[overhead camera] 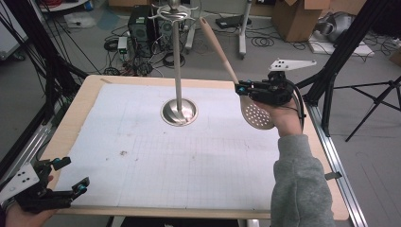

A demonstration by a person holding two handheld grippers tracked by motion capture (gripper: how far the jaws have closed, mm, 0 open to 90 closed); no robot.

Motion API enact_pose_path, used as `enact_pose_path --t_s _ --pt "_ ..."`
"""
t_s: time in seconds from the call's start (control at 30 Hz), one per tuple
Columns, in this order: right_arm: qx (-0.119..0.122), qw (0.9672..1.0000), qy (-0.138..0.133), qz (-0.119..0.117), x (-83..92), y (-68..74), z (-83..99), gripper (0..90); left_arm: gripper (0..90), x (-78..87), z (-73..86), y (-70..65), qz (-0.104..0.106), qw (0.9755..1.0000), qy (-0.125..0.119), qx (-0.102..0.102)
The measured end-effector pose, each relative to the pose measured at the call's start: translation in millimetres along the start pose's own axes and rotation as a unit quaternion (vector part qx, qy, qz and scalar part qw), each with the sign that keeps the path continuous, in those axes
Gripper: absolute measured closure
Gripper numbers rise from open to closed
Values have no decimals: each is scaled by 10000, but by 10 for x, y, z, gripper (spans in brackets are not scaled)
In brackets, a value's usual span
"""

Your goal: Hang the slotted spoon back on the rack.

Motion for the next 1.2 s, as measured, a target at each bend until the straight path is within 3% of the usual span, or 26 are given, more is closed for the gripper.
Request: enact_pose_path --t_s 0.23,0.6,1.2 --pt "-116 9997 -177 -112 -10 -19 -43 783 45 10 15 3 -19 10000 21 1" --pt "-145 9998 -6 -133 -107 -31 -58 783 46 55 7 15 -93 10000 -30 -8" --pt "-226 9996 16 -196 -179 -61 -48 783 45 83 17 8 -121 9999 -23 16"
Point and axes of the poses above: each handheld gripper's, and its own axes: x roughly backward along the jaws, z roughly out of its underside, y roughly to its left, the point moved 3 cm from there along -x, roughly forward along the jaws, and after that the axes turned 14 degrees about -z, right-handed, at the moved point
